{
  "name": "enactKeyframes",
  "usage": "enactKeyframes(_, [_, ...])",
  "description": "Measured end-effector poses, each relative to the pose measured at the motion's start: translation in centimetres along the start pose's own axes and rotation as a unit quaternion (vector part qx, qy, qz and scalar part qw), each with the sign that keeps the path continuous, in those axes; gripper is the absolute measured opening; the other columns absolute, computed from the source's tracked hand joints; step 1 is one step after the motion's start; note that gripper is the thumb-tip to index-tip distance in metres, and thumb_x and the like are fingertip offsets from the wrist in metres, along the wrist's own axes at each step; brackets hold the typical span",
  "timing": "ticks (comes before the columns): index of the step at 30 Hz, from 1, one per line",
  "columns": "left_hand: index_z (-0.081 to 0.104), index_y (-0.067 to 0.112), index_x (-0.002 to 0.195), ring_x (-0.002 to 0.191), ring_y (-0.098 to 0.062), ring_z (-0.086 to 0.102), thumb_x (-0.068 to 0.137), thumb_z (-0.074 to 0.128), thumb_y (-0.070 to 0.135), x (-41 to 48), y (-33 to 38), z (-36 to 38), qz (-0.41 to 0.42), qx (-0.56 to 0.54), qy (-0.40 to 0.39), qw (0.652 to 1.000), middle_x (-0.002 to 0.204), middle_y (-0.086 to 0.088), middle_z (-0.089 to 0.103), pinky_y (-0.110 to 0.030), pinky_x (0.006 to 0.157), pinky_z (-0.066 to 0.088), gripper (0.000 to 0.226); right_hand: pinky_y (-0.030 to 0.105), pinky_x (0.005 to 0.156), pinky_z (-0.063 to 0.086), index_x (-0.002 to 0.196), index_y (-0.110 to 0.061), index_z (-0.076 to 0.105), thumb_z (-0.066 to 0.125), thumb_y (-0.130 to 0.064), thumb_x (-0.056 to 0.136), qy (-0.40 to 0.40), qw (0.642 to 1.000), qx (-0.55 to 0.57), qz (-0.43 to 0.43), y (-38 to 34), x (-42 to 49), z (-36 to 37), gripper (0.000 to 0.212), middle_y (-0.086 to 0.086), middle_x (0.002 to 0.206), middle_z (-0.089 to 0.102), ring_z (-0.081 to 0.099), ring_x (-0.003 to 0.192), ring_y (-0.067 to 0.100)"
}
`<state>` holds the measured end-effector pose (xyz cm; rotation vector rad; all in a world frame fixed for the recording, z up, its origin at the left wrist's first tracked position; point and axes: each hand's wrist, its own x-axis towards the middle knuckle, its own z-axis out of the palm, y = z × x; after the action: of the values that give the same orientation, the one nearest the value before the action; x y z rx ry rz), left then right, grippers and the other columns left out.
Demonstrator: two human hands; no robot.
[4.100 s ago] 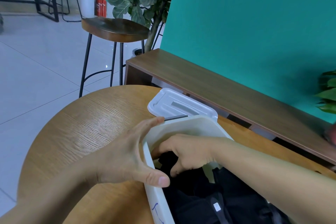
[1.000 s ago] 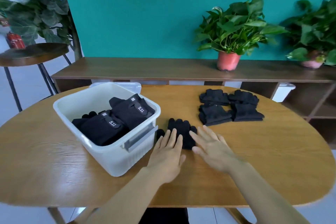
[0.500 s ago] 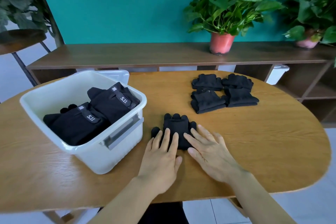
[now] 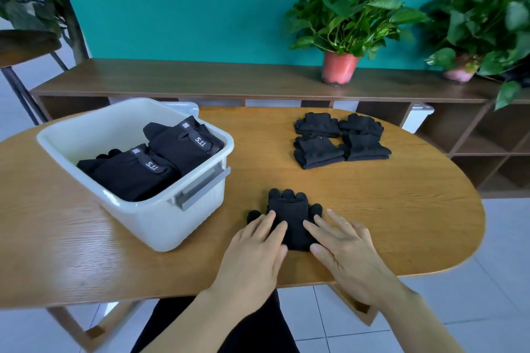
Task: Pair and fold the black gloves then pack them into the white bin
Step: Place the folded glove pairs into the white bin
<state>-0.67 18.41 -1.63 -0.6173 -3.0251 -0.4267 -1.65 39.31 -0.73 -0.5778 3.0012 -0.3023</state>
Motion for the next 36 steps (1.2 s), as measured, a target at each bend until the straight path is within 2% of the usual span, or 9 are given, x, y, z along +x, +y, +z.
enactKeyframes(2, [0.034, 0.023, 0.152, 0.146, -0.019, 0.027, 0.100, 0.005, 0.050, 0.8, -0.7, -0.5, -0.028, -0.036, 0.062, 0.997, 0.161, 0.002, 0.025, -0.030, 0.115, 0.024, 0.066, 0.028, 0.109, 0.003, 0.152, -0.032, 0.029, 0.014, -0.063, 0.092, 0.040, 0.999, 0.012, -0.012, -0.7, 1.3, -2.2, 0.069, -0.010, 0.154, 0.038, 0.010, 0.150, 0.012])
enactKeyframes(4, [0.037, 0.022, 0.150, 0.143, -0.017, 0.031, 0.106, 0.026, 0.043, 1.7, -1.4, -0.7, -0.067, -0.045, 0.084, 0.993, 0.158, 0.004, 0.032, -0.029, 0.113, 0.028, 0.051, 0.029, 0.108, 0.010, 0.153, -0.030, 0.028, 0.042, -0.050, 0.100, 0.050, 0.998, 0.008, -0.040, -1.7, 3.3, -4.2, 0.058, -0.012, 0.151, 0.041, 0.019, 0.146, 0.014])
enactKeyframes(9, [0.035, 0.022, 0.151, 0.143, -0.012, 0.030, 0.104, 0.034, 0.046, 2.2, -1.4, -0.4, -0.110, -0.050, 0.066, 0.991, 0.156, 0.007, 0.035, -0.023, 0.112, 0.025, 0.052, 0.043, 0.119, 0.015, 0.155, -0.038, 0.015, 0.061, -0.038, 0.095, -0.127, 0.991, 0.019, -0.039, -3.5, 9.0, -5.6, 0.076, -0.010, 0.159, 0.024, 0.011, 0.148, 0.018])
enactKeyframes(13, [0.035, 0.024, 0.151, 0.141, -0.011, 0.030, 0.104, 0.033, 0.047, 2.2, -1.5, 0.2, -0.103, -0.057, 0.082, 0.990, 0.154, 0.011, 0.036, -0.022, 0.112, 0.024, 0.052, 0.044, 0.114, 0.029, 0.155, -0.033, 0.018, 0.069, -0.033, 0.090, -0.215, 0.976, 0.000, -0.029, -3.7, 11.4, -5.4, 0.082, -0.003, 0.153, 0.031, 0.020, 0.144, 0.020])
enactKeyframes(16, [0.046, 0.022, 0.145, 0.133, -0.015, 0.042, 0.102, 0.041, 0.045, 2.2, -1.6, 0.8, -0.094, -0.078, 0.094, 0.988, 0.145, 0.008, 0.049, -0.026, 0.108, 0.034, 0.049, 0.043, 0.109, 0.037, 0.154, -0.033, 0.022, 0.071, -0.035, 0.088, -0.238, 0.971, 0.001, -0.017, -3.7, 12.1, -5.3, 0.083, -0.005, 0.143, 0.034, 0.031, 0.136, 0.020])
enactKeyframes(21, [0.070, 0.015, 0.118, 0.102, -0.021, 0.064, 0.086, 0.073, 0.036, 2.2, -2.2, 2.1, -0.091, -0.072, 0.128, 0.985, 0.113, 0.004, 0.070, -0.034, 0.082, 0.057, 0.038, 0.042, 0.103, 0.042, 0.151, -0.029, 0.031, 0.074, -0.038, 0.084, -0.245, 0.969, -0.014, -0.021, -3.6, 12.7, -5.1, 0.080, -0.006, 0.126, 0.037, 0.036, 0.124, 0.017])
enactKeyframes(27, [0.069, 0.018, 0.120, 0.103, -0.019, 0.062, 0.087, 0.071, 0.038, 2.2, -2.2, 2.2, -0.094, -0.053, 0.142, 0.984, 0.114, 0.005, 0.069, -0.032, 0.081, 0.055, 0.039, 0.041, 0.093, 0.049, 0.138, -0.029, 0.046, 0.076, -0.034, 0.082, -0.260, 0.965, -0.023, -0.031, -4.0, 13.3, -5.1, 0.063, -0.007, 0.116, 0.039, 0.047, 0.108, 0.019])
enactKeyframes(31, [0.073, 0.019, 0.108, 0.089, -0.018, 0.065, 0.076, 0.082, 0.037, 2.3, -2.2, 2.3, -0.087, -0.040, 0.156, 0.983, 0.100, 0.007, 0.070, -0.030, 0.068, 0.058, 0.038, 0.041, 0.088, 0.052, 0.128, -0.027, 0.052, 0.079, -0.029, 0.079, -0.272, 0.961, -0.024, -0.033, -4.4, 13.9, -5.1, 0.056, -0.003, 0.118, 0.049, 0.053, 0.104, 0.021])
enactKeyframes(36, [0.075, 0.021, 0.104, 0.082, -0.014, 0.065, 0.069, 0.086, 0.041, 2.4, -2.1, 2.3, -0.088, -0.024, 0.167, 0.982, 0.093, 0.010, 0.070, -0.026, 0.065, 0.056, 0.041, 0.040, 0.091, 0.051, 0.127, -0.028, 0.055, 0.078, -0.031, 0.080, -0.289, 0.957, -0.007, -0.027, -4.5, 14.3, -5.6, 0.052, -0.004, 0.118, 0.054, 0.054, 0.105, 0.019])
